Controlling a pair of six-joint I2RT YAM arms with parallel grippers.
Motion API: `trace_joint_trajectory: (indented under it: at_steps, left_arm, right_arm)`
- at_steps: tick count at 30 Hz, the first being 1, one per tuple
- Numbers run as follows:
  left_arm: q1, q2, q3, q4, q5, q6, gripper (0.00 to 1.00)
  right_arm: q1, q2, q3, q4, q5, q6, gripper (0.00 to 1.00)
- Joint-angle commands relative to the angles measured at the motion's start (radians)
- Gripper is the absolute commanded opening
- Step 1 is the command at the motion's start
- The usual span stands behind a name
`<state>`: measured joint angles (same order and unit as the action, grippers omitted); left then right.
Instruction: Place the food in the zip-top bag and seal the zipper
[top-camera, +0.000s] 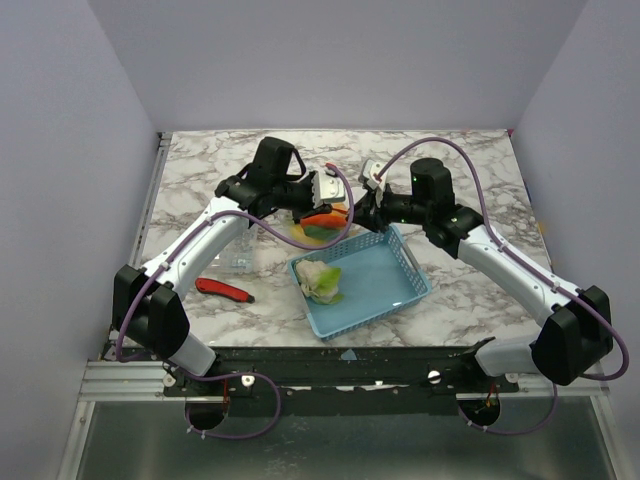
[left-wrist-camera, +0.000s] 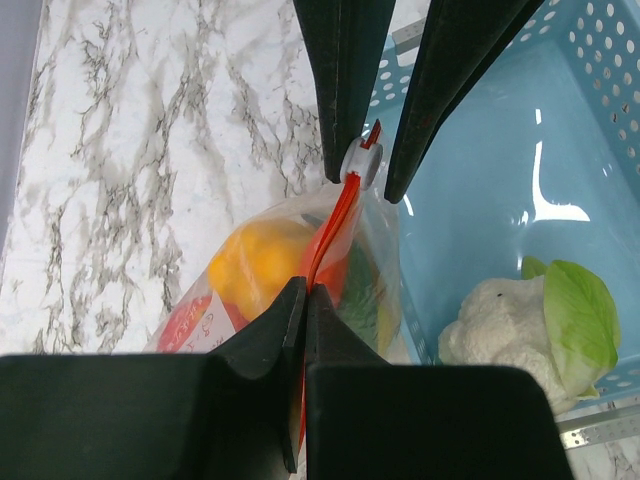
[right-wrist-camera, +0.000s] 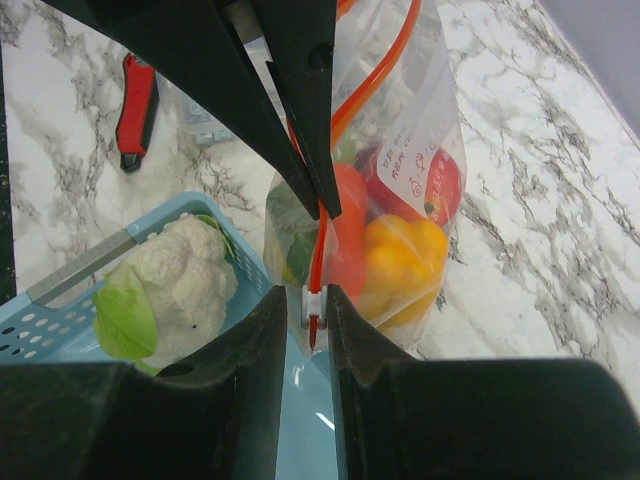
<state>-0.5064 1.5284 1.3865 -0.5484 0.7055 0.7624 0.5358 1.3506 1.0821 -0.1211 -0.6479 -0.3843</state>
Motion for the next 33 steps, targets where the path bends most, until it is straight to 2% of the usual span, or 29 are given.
trace_joint_trajectory:
  at_steps: [1,4,10,13,23,33]
  left_arm:
    - [-0.007,0.012,0.023,-0.018,0.002,0.02,0.0]
    - [-0.009,0.016,0.028,-0.028,0.003,0.024,0.0]
    - [-0.013,0.014,0.031,-0.041,0.017,0.033,0.0]
    - [-0.015,0.012,0.032,-0.045,0.023,0.037,0.0]
    - [-0.018,0.005,0.036,-0.05,0.065,0.04,0.0]
    - [-0.02,-0.007,0.035,-0.05,0.087,0.047,0.0]
  right_arm:
    - [0.004,-0.004,0.023,0.027,-0.011,0.018,0.24]
    - [0.003,0.0,0.025,0.026,-0.009,0.018,0.21]
    - [0.005,0.03,0.048,0.015,-0.036,0.021,0.06]
    - [0.006,0.044,0.058,0.021,-0.07,0.034,0.03]
    - [0.012,0.094,0.075,0.087,-0.085,0.094,0.07]
    - [0.056,0.213,0.193,0.056,-0.09,0.092,0.09]
